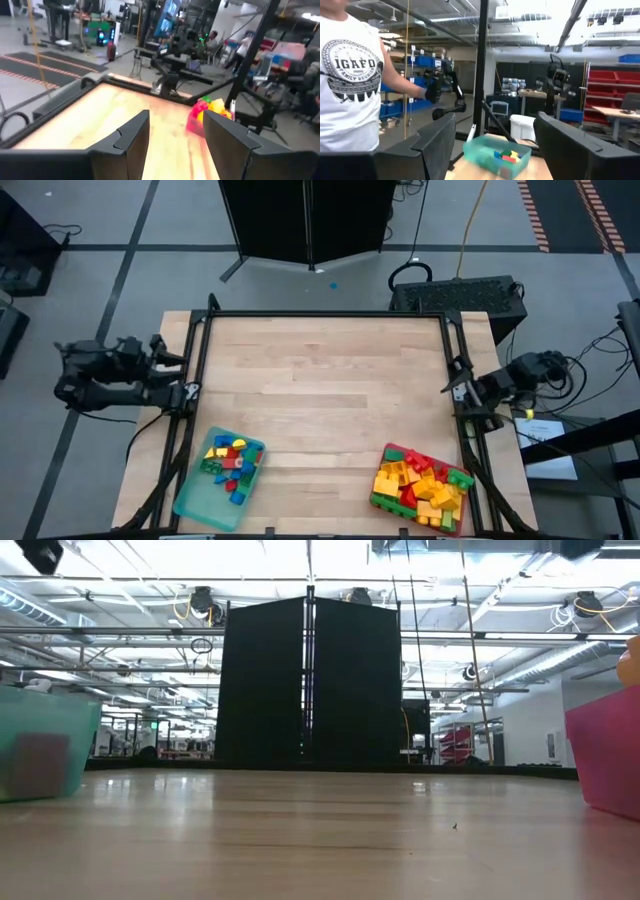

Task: Sort blocks by size
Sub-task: Return to Home Position

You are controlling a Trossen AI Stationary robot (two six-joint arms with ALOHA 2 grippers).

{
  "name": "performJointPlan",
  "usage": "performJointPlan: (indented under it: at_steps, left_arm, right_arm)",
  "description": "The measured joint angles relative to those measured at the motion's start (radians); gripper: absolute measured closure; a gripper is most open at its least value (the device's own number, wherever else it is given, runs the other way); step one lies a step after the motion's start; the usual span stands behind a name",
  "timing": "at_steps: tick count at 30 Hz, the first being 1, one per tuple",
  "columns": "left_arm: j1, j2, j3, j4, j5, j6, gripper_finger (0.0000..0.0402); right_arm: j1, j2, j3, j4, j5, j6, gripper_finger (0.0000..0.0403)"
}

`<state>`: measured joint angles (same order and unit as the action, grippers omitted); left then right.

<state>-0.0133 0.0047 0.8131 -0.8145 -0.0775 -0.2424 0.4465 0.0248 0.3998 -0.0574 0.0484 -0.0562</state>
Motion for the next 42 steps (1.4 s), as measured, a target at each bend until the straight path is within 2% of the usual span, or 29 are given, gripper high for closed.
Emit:
performJointPlan:
  at_steps: [6, 9, 19, 25, 37, 39, 42]
  left_arm:
    - [0.001, 0.002, -0.135, 0.150, 0.080, -0.031, 0.0214]
    - [0.001, -0.001, -0.188, 0.193, 0.118, -0.031, 0.0214]
    - [-0.001, -0.001, -0.363, 0.311, 0.133, -0.056, 0.0214]
    - [-0.001, -0.001, -0.497, 0.485, 0.156, -0.071, 0.0214]
    - [0.000, -0.001, -0.754, 0.714, 0.191, -0.119, 0.0214]
    - [-0.001, 0.001, -0.780, 0.776, 0.188, -0.110, 0.0214]
    - [-0.002, -0.001, -0.783, 0.783, 0.189, -0.063, 0.0214]
  right_arm:
    - [0.000, -0.021, -0.104, 0.062, -0.002, 0.040, 0.0142]
    - [0.000, -0.023, -0.189, 0.159, -0.001, 0.048, 0.0142]
    - [0.000, -0.022, -0.387, 0.436, -0.002, 0.079, 0.0142]
    - [0.000, -0.021, -0.384, 0.406, 0.004, 0.069, 0.0142]
    - [0.000, -0.021, -0.386, 0.340, 0.006, 0.083, 0.0142]
    - [0.000, -0.021, -0.386, 0.317, 0.007, 0.094, 0.0142]
    - [0.000, -0.021, -0.386, 0.296, 0.007, 0.096, 0.0142]
